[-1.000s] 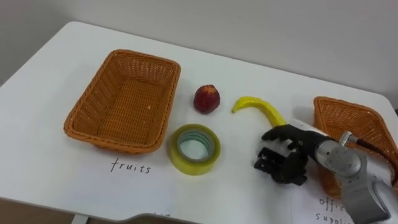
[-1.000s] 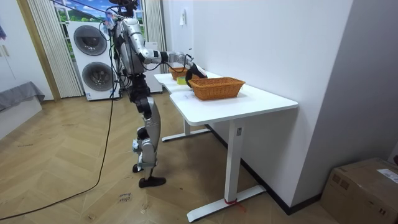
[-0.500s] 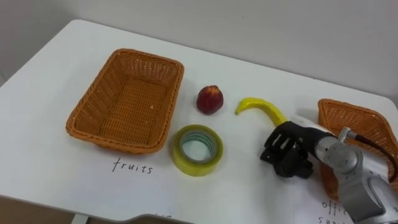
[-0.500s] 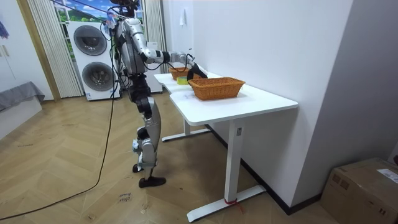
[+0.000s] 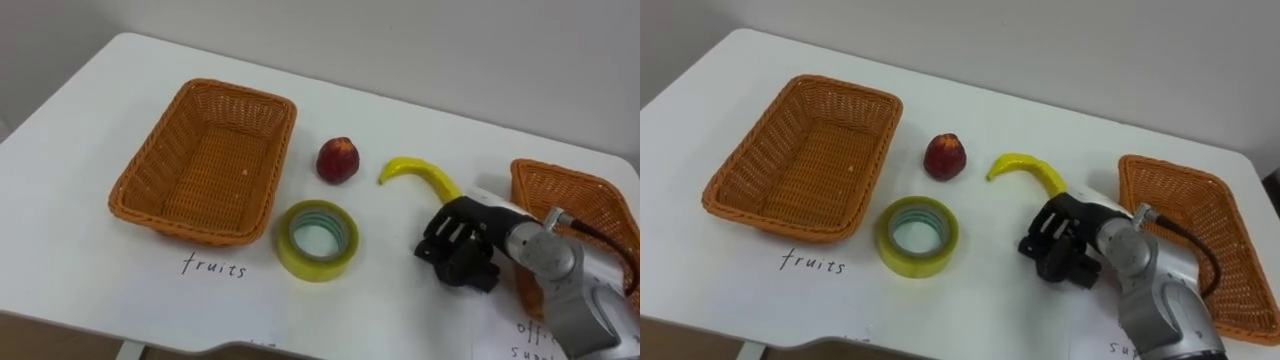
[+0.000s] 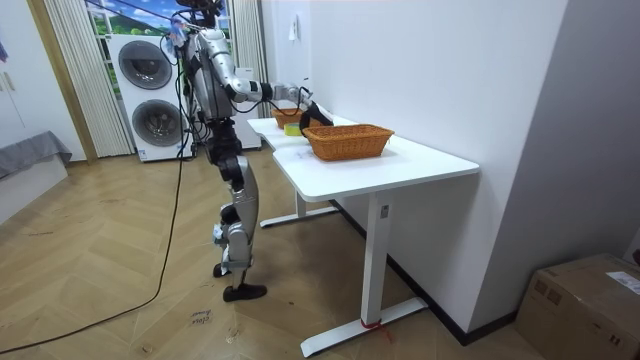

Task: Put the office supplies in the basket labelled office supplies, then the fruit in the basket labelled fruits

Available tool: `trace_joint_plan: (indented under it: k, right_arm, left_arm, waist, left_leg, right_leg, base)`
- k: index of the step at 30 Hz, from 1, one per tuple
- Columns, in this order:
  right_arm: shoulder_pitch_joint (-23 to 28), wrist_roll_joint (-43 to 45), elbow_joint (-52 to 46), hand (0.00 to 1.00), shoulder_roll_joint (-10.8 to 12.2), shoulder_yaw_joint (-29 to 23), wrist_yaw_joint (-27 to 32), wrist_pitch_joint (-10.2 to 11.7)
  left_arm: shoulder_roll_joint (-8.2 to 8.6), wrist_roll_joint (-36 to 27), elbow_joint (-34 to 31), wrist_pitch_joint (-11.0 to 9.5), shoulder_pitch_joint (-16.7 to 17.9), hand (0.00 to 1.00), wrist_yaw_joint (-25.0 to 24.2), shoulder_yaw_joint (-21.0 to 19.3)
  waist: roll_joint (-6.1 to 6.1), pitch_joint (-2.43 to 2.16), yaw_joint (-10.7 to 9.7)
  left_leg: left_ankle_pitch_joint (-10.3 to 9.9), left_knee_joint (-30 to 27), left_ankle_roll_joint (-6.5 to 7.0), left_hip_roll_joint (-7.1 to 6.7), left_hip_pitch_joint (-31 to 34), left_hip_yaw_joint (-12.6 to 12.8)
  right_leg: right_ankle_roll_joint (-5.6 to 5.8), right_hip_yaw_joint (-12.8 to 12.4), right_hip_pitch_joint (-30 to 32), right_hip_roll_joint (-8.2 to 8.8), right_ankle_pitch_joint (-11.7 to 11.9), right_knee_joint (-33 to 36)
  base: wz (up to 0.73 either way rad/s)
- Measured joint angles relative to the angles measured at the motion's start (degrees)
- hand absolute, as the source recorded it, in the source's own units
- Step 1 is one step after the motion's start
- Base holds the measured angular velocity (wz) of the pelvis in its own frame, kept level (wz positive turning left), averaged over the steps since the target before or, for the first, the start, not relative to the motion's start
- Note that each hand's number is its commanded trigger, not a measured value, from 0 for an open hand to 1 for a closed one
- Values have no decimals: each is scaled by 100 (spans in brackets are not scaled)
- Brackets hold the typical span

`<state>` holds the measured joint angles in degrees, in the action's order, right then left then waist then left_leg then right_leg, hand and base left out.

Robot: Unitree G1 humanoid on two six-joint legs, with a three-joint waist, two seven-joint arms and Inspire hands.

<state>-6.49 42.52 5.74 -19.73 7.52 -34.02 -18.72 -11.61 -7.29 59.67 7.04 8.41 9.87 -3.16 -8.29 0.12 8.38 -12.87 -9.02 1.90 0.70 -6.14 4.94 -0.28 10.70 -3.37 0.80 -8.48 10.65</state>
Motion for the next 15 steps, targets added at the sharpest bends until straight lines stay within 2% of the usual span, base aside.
trace_joint_plan:
  k: [3,6,7,11,15]
  right_arm:
    - [177,27,-399,100,10,-43,-4,8]
    - [297,-3,-730,100,7,-81,-110,49]
    - [335,-12,-794,100,7,-105,-136,52]
    - [455,-299,-1285,100,9,-267,-208,213]
    - [457,-660,-1587,100,9,-540,-128,312]
  left_arm:
    - [29,-4,1,-9,-1,0,-20,-9]
    - [35,-4,4,-12,13,0,-67,-53]
    - [40,-2,3,-18,16,0,-75,-72]
    - [126,0,-32,-205,197,0,-83,-243]
    - [138,2,-54,-258,275,0,-85,-247]
  waist:
    - [118,44,-39]
    - [210,42,-79]
    - [191,22,-103]
    - [229,6,-211]
    - [165,-27,-272]
  left_leg:
    - [0,-8,1,-17,13,-1]
    - [2,-4,0,-28,45,29]
    - [3,2,-1,-32,45,29]
    - [5,19,-1,-34,40,32]
    - [5,-24,-1,-26,39,32]
  right_leg:
    - [1,6,9,7,0,8]
    - [1,-52,58,-4,0,10]
    - [1,-57,60,-6,0,10]
    - [1,-66,62,-10,0,-8]
    - [1,-116,59,-10,0,-11]
  base:
    - [2]
    - [-5]
    - [0]
    - [0]
    - [0]
